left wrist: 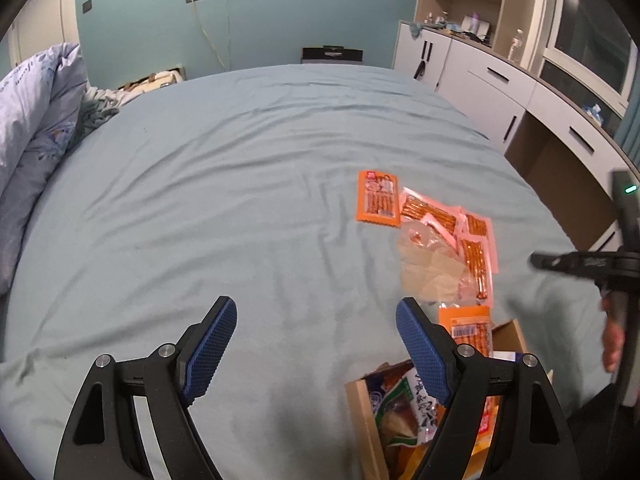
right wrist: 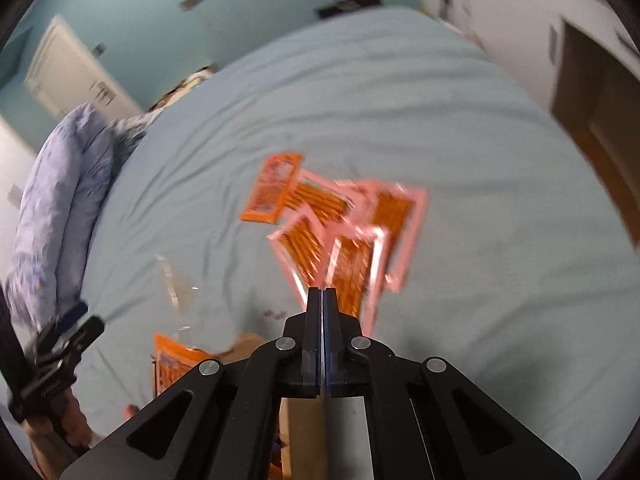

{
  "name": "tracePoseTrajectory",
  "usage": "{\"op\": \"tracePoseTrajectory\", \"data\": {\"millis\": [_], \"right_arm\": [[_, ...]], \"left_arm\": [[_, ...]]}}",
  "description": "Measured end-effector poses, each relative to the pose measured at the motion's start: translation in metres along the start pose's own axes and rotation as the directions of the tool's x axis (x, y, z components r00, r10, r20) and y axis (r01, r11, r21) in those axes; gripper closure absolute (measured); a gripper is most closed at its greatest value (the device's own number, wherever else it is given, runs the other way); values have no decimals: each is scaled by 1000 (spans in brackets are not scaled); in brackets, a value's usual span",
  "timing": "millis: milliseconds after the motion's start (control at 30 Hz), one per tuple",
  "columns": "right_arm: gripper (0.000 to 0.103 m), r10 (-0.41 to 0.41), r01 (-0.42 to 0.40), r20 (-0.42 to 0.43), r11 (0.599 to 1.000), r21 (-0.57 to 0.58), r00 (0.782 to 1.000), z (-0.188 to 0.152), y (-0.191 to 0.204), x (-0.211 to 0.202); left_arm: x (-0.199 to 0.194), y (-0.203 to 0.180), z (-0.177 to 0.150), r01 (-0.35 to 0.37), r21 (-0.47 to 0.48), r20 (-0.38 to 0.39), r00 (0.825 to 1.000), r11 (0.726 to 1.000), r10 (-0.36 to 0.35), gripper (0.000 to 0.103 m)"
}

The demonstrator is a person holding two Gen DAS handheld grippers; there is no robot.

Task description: Organize snacks

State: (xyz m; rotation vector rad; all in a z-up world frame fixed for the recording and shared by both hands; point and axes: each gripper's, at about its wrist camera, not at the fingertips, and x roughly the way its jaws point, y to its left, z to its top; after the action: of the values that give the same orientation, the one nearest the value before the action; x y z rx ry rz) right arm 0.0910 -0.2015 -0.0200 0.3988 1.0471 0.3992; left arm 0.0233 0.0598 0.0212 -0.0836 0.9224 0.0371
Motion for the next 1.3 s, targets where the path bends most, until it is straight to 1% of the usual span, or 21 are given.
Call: {"op": "tracePoseTrajectory", "data": {"millis": [33, 67, 100, 133, 200, 300, 433, 500, 567, 633, 700, 800, 967, 1000, 1033, 1067, 1100, 1133, 1200, 1233, 1300], "right_arm": [[85, -3, 6, -54, 998, 68, 999, -1, -11, 12], [72, -7, 16, -82, 994, 111, 997, -2, -18, 22], [48, -3, 18, -98, 988, 154, 995, -3, -26, 32], [36, 7, 13, -103, 982, 186, 995, -3, -32, 41], [35, -4, 33, -130, 975, 218, 992, 2, -35, 56], [35, -39, 65, -141, 980, 190, 989, 14, -28, 71], [35, -121, 132, -183, 990, 49, 976, 21, -8, 101], [35, -199, 193, -189, 980, -48, 962, 21, 6, 111], [26, -258, 232, -192, 962, -145, 947, 19, 18, 119], [9, -284, 238, -209, 946, -219, 936, 15, 29, 130], [0, -305, 244, -218, 933, -265, 927, 12, 37, 140], [0, -340, 273, -218, 919, -285, 915, 13, 43, 149], [0, -315, 255, -233, 933, -256, 920, 16, 38, 149], [5, -313, 258, -225, 935, -242, 923, 16, 37, 146], [19, -316, 264, -221, 935, -235, 922, 24, 33, 144], [27, -326, 279, -207, 933, -227, 922, 26, 32, 139], [44, -319, 277, -195, 936, -217, 927, 29, 31, 133], [61, -286, 250, -187, 948, -198, 940, 31, 31, 126], [68, -232, 202, -197, 966, -161, 952, 34, 29, 119], [69, -202, 176, -203, 975, -136, 958, 33, 25, 117], [70, -170, 151, -209, 983, -103, 963, 34, 21, 113]], "left_arm": [[0, 0, 0, 1, 0, -3, 1000, 1000, -1, 20], [0, 0, 0, 4, 2, -6, 1000, 1000, -4, 20], [0, 0, 0, 6, 3, -7, 1000, 1000, -6, 20], [0, 0, 1, 6, 4, -8, 1000, 1000, -6, 20], [2, -1, 1, 4, 6, -13, 1000, 1000, -4, 20], [6, -2, 0, 3, 11, -26, 1000, 1000, -3, 20], [13, -3, 1, 0, 12, -46, 999, 1000, 1, 20], [15, -3, 2, 4, 10, -50, 999, 1000, -3, 20], [19, -3, 3, 8, 10, -56, 998, 1000, -7, 20], [23, -3, 4, 5, 11, -63, 998, 1000, -4, 20], [26, -4, 5, 3, 10, -74, 997, 1000, -3, 20], [28, -4, 4, 5, 8, -81, 997, 1000, -4, 20], [29, -6, 5, -1, 15, -85, 996, 1000, 2, 20], [29, -6, 5, -1, 15, -84, 996, 1000, 2, 20], [29, -6, 5, -2, 16, -83, 997, 1000, 3, 20], [29, -6, 5, -5, 20, -82, 997, 1000, 7, 20], [30, -6, 5, -6, 21, -83, 996, 1000, 8, 20], [30, -5, 4, -8, 23, -85, 996, 1000, 10, 20], [30, -5, 4, -11, 21, -86, 996, 1000, 13, 20], [30, -5, 4, -11, 17, -87, 996, 1000, 12, 20], [29, -3, 6, -8, 8, -82, 997, 1000, 9, 20]]}}
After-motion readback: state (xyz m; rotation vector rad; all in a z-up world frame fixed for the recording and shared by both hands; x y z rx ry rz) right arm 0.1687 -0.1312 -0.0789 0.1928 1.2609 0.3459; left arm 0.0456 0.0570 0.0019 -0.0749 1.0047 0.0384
